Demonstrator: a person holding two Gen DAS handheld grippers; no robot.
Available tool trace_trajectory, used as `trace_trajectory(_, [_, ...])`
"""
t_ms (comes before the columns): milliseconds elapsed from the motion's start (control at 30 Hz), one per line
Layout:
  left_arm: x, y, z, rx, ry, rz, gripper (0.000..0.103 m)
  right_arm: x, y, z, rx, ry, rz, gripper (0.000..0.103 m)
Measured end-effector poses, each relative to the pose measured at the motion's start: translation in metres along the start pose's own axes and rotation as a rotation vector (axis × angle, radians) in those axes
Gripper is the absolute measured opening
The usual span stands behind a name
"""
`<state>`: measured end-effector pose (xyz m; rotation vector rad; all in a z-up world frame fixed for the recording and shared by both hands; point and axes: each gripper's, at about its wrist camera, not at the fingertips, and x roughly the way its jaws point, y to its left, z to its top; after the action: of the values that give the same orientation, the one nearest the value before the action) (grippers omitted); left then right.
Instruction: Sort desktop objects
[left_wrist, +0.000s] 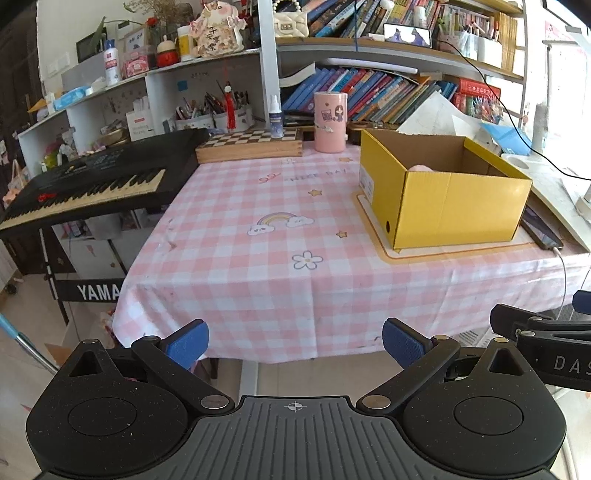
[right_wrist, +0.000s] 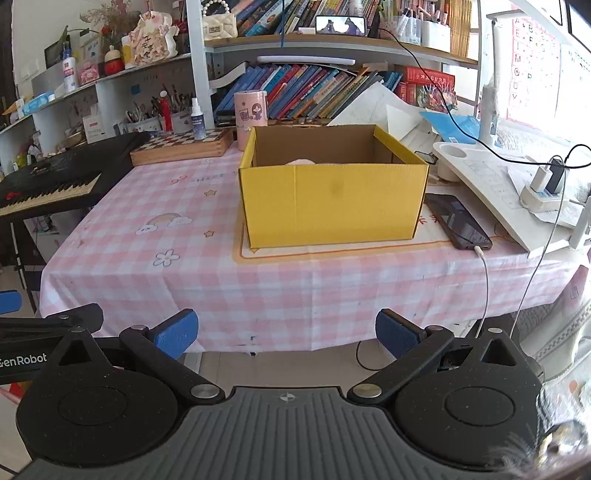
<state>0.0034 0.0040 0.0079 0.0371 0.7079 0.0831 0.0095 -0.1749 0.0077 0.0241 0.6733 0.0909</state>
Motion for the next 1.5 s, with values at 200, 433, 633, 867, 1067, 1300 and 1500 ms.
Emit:
trace_trajectory(200, [-0.004,0.004,-0.002,0.005,-0.004,-0.01,0.102,-0.004,0.004,-0.002,-0.003,0.0,-0.001,0.103])
trace_trajectory(433, [-0.004,0.005,-0.001,0.005,-0.005,-0.009,0.102,-0.006,0.005,-0.003,-0.006,-0.003,-0.001,0.103])
trace_trajectory(633, [-0.003,0.009,-0.001,-0.004,0.009,-0.004,0.102,-0.008,0.01,-0.001,-0.016,-0.001,-0.001,0.103])
trace_trajectory(867, [-0.001,0.014,-0.002,-0.012,0.024,-0.003,0.102,-0.005,0.015,0.001,-0.022,0.002,-0.004,0.103])
trace_trajectory(1067, [0.0,0.016,-0.002,-0.017,0.028,-0.006,0.102,-0.005,0.015,0.001,-0.024,0.003,-0.004,0.103])
trace_trajectory(1300, [0.003,0.02,-0.001,-0.027,0.034,-0.009,0.102,-0.001,0.021,0.003,-0.033,0.006,-0.004,0.103])
trace_trajectory(1500, [0.004,0.023,-0.002,-0.032,0.039,-0.013,0.102,0.0,0.023,0.003,-0.033,0.008,-0.005,0.103])
